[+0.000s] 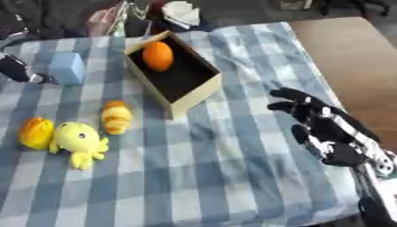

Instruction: Pick up objects on the table and place them in the box.

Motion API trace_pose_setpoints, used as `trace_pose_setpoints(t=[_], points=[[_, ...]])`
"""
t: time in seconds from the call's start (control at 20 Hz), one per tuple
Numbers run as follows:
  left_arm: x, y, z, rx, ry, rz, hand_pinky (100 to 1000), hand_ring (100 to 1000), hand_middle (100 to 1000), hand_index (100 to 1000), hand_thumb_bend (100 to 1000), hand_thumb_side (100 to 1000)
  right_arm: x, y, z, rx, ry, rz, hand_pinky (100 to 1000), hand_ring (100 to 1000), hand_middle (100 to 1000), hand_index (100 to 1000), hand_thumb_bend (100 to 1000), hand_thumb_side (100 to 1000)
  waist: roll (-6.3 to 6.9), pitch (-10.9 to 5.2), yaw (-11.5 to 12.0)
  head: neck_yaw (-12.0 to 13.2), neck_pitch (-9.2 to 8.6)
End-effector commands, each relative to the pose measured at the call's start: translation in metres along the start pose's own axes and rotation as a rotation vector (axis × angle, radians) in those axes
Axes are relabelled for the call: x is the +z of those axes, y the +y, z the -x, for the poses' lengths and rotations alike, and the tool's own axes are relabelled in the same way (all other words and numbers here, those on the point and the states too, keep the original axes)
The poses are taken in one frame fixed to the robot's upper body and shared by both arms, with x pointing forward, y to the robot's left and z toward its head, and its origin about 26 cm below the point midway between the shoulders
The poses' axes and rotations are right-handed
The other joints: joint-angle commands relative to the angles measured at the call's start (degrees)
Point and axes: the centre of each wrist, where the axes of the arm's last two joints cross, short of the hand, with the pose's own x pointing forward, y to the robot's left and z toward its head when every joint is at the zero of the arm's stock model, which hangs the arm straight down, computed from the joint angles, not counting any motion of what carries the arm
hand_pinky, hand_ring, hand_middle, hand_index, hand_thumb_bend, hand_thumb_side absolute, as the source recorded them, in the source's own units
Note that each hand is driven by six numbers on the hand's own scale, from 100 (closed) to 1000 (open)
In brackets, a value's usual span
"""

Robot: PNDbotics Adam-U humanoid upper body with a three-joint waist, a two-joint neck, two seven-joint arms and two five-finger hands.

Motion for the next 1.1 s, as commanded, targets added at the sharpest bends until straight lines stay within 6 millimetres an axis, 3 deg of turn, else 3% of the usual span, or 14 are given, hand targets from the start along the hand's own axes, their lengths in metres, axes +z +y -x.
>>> trace_pose_setpoints(t=[0.05,0.4,1.1], points=[[0.005,0.008,0.020,0.010,0.060,-0.047,777,751,770,882,523,386,-0.004,-0.006,-0.005,0.016,-0.022,-0.025,1000,897,957,1000,100,444,0.15,0.31,-0.56,1.12,0.26],[0.009,0.000,0.037,0.096,0.136,-0.086,772,744,764,878,459,381,-0.010,-0.009,-0.007,0.029,-0.039,-0.042,1000,898,958,1000,100,441,-0.02,1.81,-2.53,2.98,0.26],[0.025,-0.019,0.065,0.095,0.254,-0.070,777,756,768,877,481,363,-0.017,-0.017,-0.012,0.059,-0.057,-0.059,1000,900,960,1000,100,454,0.80,5.19,-6.29,8.05,-1.44]])
